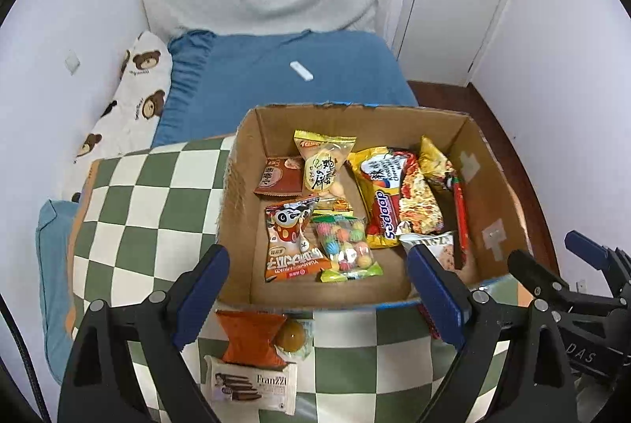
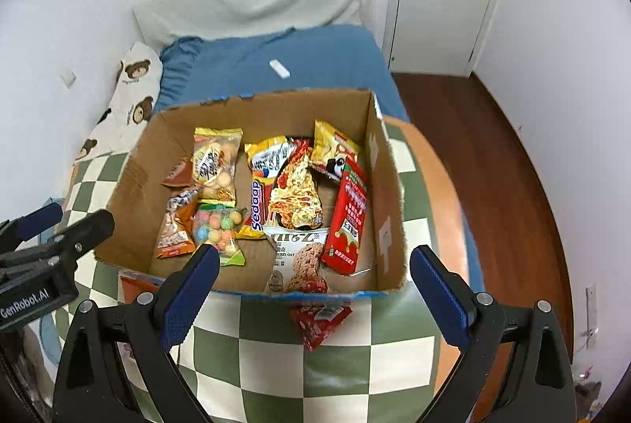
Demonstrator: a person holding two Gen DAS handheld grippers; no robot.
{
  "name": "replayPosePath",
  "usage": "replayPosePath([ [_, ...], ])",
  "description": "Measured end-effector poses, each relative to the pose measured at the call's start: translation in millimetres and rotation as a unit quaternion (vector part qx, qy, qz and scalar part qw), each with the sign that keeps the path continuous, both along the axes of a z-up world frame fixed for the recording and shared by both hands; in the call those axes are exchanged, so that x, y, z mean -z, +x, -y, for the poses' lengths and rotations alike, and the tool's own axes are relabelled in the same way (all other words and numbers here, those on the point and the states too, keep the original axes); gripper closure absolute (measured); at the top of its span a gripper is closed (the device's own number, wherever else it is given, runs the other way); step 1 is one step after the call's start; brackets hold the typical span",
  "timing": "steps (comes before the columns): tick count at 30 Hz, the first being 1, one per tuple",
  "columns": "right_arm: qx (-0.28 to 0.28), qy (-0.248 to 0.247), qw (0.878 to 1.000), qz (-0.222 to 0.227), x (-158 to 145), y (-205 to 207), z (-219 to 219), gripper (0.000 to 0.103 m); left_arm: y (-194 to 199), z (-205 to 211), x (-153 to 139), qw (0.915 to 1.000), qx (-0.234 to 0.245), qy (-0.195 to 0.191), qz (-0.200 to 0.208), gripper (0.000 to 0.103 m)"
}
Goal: Organize snacks
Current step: 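Lift both tools out of the box toward the Franzzi pack and orange packet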
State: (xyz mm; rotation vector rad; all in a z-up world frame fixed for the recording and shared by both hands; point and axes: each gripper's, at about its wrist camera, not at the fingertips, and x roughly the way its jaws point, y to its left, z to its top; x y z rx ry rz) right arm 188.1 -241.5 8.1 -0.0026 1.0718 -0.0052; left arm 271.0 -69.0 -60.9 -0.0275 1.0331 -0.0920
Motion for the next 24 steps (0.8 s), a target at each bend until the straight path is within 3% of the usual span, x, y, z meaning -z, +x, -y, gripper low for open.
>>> replayPosePath([
  [13, -0.001, 0.001, 0.997, 0.073, -60, -57, 2, 0.004, -54, -2, -46, 0.9981, 0.0, -0.006, 0.062, 0.011],
  [17, 0.004, 0.037, 0.997, 0.061, -53, -64, 9, 0.003, -60, -10, -43, 0.9983, -0.013, -0.008, 0.057, 0.011],
  [20, 0.006, 0.079, 0.996, 0.026, -25, -68, 14, 0.004, -66, -27, -20, 0.9991, -0.032, -0.002, 0.029, 0.011],
  [21, 0.007, 0.088, 0.996, 0.012, -12, -70, 15, 0.005, -69, -35, -10, 0.999, -0.041, 0.003, 0.017, 0.011],
  [23, 0.006, 0.101, 0.995, -0.012, 15, -74, 16, 0.022, -73, -51, 15, 0.9982, -0.057, 0.015, -0.014, 0.011],
  [24, 0.008, 0.112, 0.993, -0.03, 32, -74, 17, 0.037, -76, -61, 33, 0.9969, -0.066, 0.026, -0.034, 0.011],
])
